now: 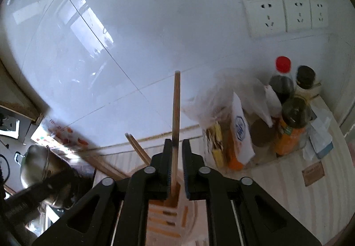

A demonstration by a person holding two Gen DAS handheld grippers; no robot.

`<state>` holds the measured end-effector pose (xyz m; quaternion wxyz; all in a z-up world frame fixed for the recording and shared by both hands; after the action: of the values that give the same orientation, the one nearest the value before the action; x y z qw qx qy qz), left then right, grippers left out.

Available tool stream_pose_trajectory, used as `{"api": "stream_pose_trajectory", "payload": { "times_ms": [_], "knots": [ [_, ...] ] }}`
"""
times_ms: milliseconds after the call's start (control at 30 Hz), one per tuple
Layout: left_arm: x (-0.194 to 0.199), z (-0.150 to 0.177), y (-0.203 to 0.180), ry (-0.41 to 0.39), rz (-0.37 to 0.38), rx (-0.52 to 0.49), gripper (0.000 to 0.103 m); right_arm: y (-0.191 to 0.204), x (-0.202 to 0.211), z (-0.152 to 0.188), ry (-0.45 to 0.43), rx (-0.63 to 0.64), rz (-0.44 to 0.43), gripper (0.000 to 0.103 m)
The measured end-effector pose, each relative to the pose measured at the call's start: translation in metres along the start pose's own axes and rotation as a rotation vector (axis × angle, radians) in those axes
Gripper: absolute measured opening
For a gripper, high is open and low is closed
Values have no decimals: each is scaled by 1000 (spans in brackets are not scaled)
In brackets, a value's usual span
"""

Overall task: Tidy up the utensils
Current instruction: 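Drop the chopstick into the pink holder with the left tool while the right tool releases its chopstick, then lower the left tool to the chopstick row and grasp one while the right tool grasps another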

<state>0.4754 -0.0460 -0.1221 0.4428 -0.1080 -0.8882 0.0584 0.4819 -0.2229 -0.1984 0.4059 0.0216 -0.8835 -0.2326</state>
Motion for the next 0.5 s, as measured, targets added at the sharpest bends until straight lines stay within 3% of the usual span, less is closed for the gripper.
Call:
{"api": "stream_pose_trajectory", "payload": {
  "times_ms": [33,233,333,500],
  "knots": [
    [6,1,7,-18,-25,7,68,-4,5,2,-1,-1,2,17],
    [14,23,39,-46,-96,70,85,-21,40,18,-10,-19,7,51],
    [8,46,51,-29,-153,52,103,-28,58,28,-12,-14,15,51],
    [-21,104,62,77,-240,0,103,-48,60,79,95,21,80,51]
  ]
}}
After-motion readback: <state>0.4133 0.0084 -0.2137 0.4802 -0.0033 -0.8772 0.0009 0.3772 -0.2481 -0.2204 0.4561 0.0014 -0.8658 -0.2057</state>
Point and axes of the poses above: each gripper's, at about its wrist camera, not at the fingertips, and x roughly against the way its jaws point, y to its left, z to its underside, the point moved 9 cm from there along -x, roughly the way its jaws point
